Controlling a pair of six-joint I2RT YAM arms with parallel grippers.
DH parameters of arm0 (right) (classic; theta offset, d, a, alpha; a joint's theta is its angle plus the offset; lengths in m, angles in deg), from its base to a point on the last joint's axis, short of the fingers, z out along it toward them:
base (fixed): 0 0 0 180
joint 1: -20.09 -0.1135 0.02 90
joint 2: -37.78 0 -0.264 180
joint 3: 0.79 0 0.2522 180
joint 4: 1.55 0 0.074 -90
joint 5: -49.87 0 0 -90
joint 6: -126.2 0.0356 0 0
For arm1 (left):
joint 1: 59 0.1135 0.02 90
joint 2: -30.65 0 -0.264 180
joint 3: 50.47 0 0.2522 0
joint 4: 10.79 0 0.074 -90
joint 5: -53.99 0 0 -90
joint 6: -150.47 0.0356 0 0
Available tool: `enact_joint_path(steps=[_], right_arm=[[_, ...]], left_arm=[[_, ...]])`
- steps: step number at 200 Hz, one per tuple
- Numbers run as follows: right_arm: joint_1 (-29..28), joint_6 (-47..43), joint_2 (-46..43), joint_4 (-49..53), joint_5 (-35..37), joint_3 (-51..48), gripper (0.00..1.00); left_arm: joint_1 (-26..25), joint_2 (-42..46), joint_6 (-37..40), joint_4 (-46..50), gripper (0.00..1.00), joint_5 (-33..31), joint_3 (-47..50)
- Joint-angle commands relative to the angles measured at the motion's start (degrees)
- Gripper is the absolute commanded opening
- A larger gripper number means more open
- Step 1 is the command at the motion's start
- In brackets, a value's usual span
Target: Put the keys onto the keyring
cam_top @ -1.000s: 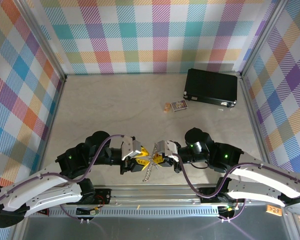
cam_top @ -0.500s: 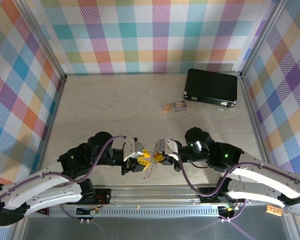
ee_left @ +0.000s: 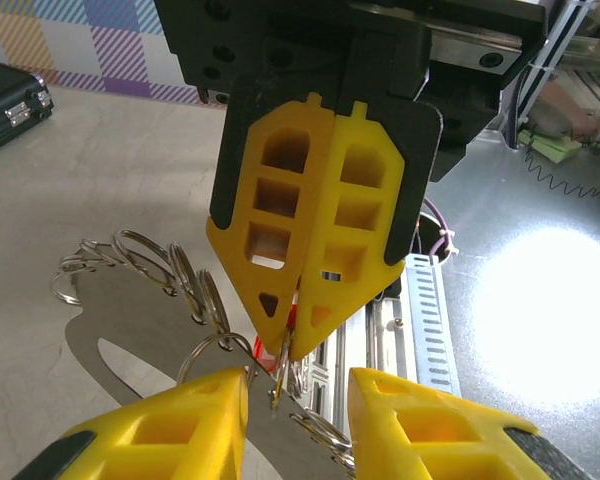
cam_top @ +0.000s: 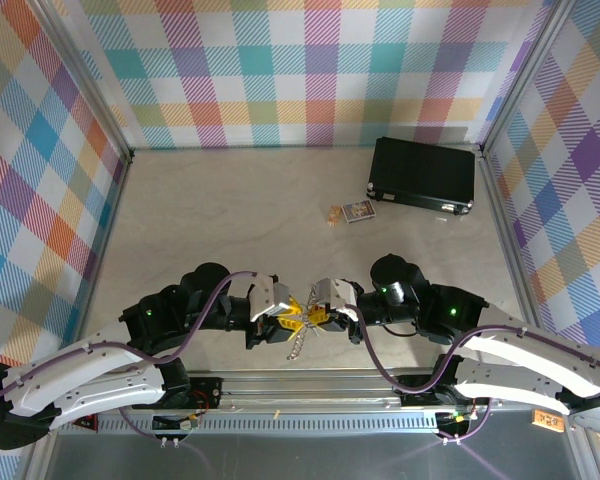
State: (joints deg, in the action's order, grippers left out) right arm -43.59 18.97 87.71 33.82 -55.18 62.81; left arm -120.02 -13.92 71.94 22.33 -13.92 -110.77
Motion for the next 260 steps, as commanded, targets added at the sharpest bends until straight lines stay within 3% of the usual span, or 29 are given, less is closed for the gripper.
enact_joint_path(steps=[1, 27, 77, 116, 148, 178, 191, 219, 260], right_arm=[[0.3, -0.3, -1.1, -0.8, -1.6, 1.2, 0.00], [0.4, -0.3, -0.9, -0.9, -1.9, 1.3, 0.00], [0.4, -0.1, -0.6, -1.0, -2.4, 1.6, 0.00], [0.3, 0.2, -0.3, -0.7, -2.4, 1.8, 0.00], [0.4, 0.9, -1.1, -1.0, -1.8, 1.4, 0.00], [0.4, 2.5, -2.2, -2.0, -2.3, 0.5, 0.30], [0.3, 3.1, -2.4, -2.2, -2.4, 0.3, 0.37], [0.4, 3.6, -2.9, -2.6, -3.3, -0.1, 0.43], [0.4, 4.3, -5.7, -4.7, -5.5, -1.7, 0.40]], left_arm=[[-0.5, 0.1, 0.9, -1.9, 0.31, -0.5, 0.3], [-0.5, -0.4, 1.1, -2.0, 0.22, -0.3, 0.2], [-0.5, -1.5, 1.6, -2.8, 0.21, -0.3, -0.2], [-0.5, -1.0, 1.2, -5.3, 0.00, -0.4, 0.3], [-0.5, 0.9, 0.7, -6.3, 0.00, -0.8, 1.2], [-0.5, 3.2, -0.9, -8.7, 0.00, 0.8, 2.3], [-0.5, 3.6, -1.4, -9.5, 0.00, 2.2, 2.4], [-0.5, 3.1, -1.9, -10.0, 0.00, 5.0, 2.2], [-0.5, 4.3, -2.8, -12.2, 0.00, 5.6, 3.5]])
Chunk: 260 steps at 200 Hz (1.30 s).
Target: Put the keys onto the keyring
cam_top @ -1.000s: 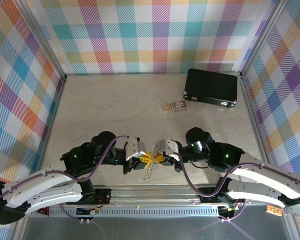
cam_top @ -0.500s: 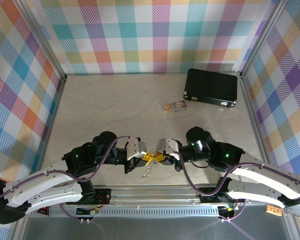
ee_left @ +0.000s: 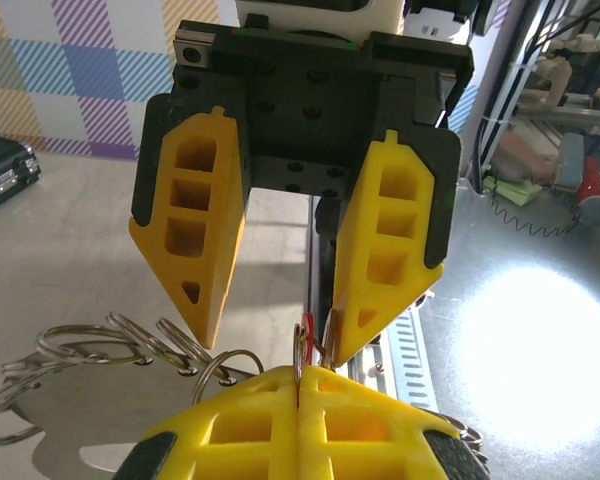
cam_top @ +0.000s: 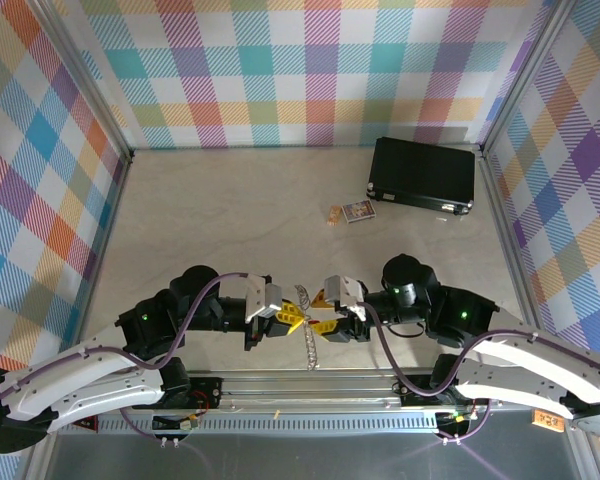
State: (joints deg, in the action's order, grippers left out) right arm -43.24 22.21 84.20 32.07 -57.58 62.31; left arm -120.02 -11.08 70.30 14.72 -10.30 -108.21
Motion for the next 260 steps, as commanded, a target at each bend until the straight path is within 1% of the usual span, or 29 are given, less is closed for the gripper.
enact_joint_path(steps=[1, 16, 41, 68, 84, 104, 131, 187, 232, 260], right_arm=[[0.0, 1.1, -2.3, -3.0, -3.1, -1.3, 0.40], [0.0, 1.6, -3.6, -3.9, -4.9, -2.1, 0.41], [0.0, 1.8, -4.5, -4.0, -5.0, -2.4, 0.40], [0.0, 2.3, -5.8, -5.0, -4.8, -3.2, 0.27], [0.0, 2.7, -6.2, -6.0, -5.0, -3.5, 0.24], [0.0, 2.7, -5.2, -6.6, -4.9, -3.3, 0.24], [0.0, 2.9, -3.4, -8.0, -5.1, -3.3, 0.30], [0.0, 3.7, -1.5, -10.6, -4.8, -3.8, 0.30], [0.0, 3.5, -0.2, -10.5, -4.3, -3.7, 0.13], [0.0, 2.8, -0.1, -8.9, -2.7, -3.2, 0.03]], left_arm=[[-0.5, 1.5, -1.2, -4.7, 0.00, 2.0, 1.0], [-0.5, 1.7, -1.4, -5.6, 0.00, 1.8, 1.6], [-0.5, 1.9, -2.2, -8.4, 0.00, 1.1, 2.9], [-0.5, 2.7, -2.9, -11.5, 0.00, 0.3, 4.5], [-0.5, 3.0, -3.2, -12.5, 0.00, 0.2, 5.2], [-0.5, 3.3, -3.6, -13.3, 0.00, 0.3, 5.7], [-0.5, 3.6, -4.1, -14.6, 0.00, 0.4, 6.5], [-0.5, 4.1, -4.1, -15.1, 0.00, 0.5, 7.1], [-0.5, 4.3, -4.3, -15.5, 0.00, 0.5, 7.4], [-0.5, 4.6, -4.2, -15.2, 0.00, 0.3, 7.4]])
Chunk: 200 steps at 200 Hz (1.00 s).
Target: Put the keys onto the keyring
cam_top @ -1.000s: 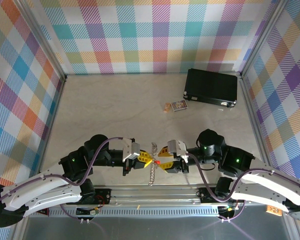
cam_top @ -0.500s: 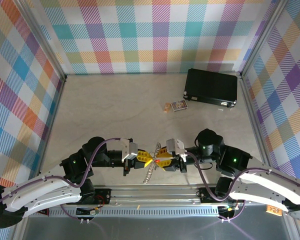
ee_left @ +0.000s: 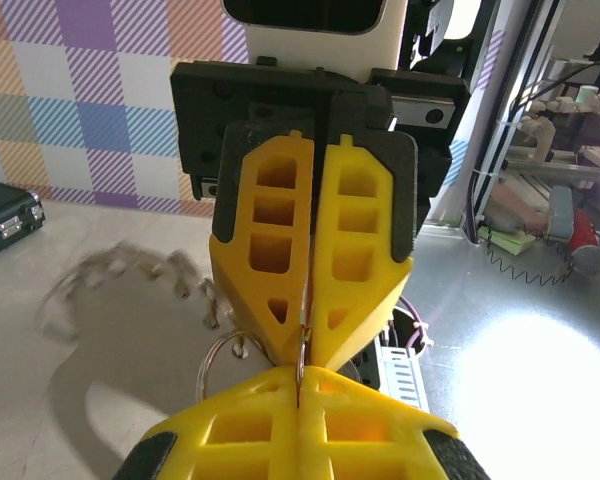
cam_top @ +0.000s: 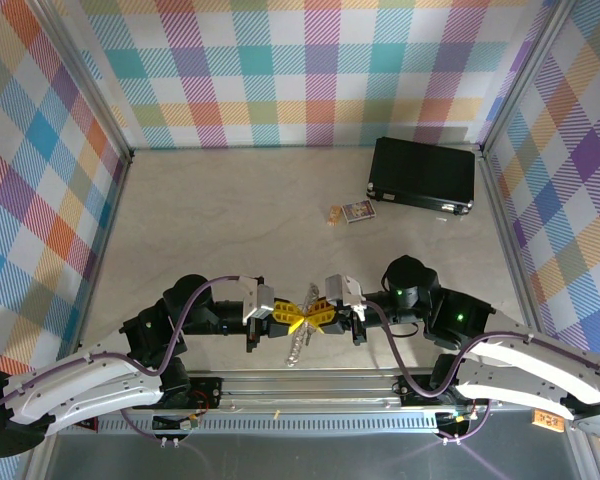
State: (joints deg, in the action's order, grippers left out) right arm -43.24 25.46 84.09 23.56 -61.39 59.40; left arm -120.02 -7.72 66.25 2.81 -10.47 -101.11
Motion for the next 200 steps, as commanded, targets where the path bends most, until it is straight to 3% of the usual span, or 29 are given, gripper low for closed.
enact_joint_path(steps=[1, 32, 58, 90, 200], right_arm=[[0.0, -0.5, 0.0, -0.3, 1.1, -0.3, 0.03], [0.0, -3.1, -0.2, 3.8, 3.6, 1.3, 0.00], [0.0, -7.2, 1.0, 9.8, 6.2, 5.0, 0.00], [0.0, -11.0, 2.4, 14.5, 8.4, 8.6, 0.00], [-0.1, -10.7, 4.4, 13.3, 4.1, 10.0, 0.00]], left_arm=[[-0.5, 1.3, -0.2, -3.3, 0.00, 0.5, 0.3], [-0.5, 0.7, 2.3, 3.1, 0.00, -3.2, -2.1], [-0.5, -0.4, 5.3, 11.8, 0.20, -7.7, -5.7], [-0.5, -2.3, 6.6, 17.7, 0.25, -7.9, -9.4], [-0.5, -4.9, 6.5, 14.2, 0.27, -3.2, -10.7]])
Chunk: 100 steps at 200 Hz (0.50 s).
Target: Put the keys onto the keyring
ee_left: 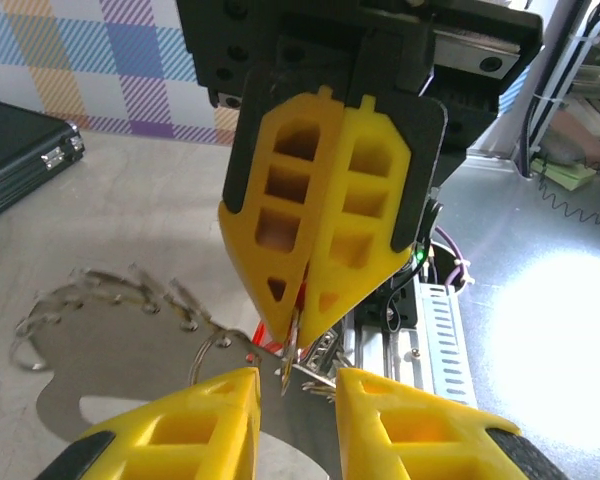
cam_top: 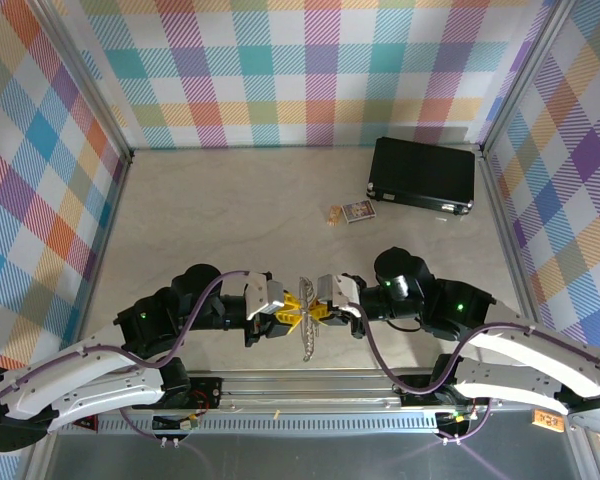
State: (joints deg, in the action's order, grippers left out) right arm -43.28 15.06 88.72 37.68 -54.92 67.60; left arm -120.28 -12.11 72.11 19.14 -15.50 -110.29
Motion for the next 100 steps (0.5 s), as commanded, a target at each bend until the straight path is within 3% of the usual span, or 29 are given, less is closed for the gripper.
enact_joint_path(steps=[1, 54, 76, 100], right_arm=[[-0.1, -0.2, -0.2, -0.9, -2.4, 1.8, 0.00], [0.0, 0.3, 0.2, -1.9, -4.9, 1.4, 0.00], [-0.1, 0.6, 0.8, -1.8, -5.4, 1.4, 0.00], [-0.1, 0.8, 0.9, -1.5, -5.2, 1.4, 0.00]], left_arm=[[-0.2, -0.6, 0.7, -2.1, 0.27, 1.9, -1.6], [-0.2, -0.9, 0.8, -3.8, 0.27, 0.4, -0.7], [-0.2, -1.2, 0.8, -4.3, 0.11, 0.5, -0.6], [-0.3, -2.0, 1.3, -3.6, 0.05, 1.1, -1.1]])
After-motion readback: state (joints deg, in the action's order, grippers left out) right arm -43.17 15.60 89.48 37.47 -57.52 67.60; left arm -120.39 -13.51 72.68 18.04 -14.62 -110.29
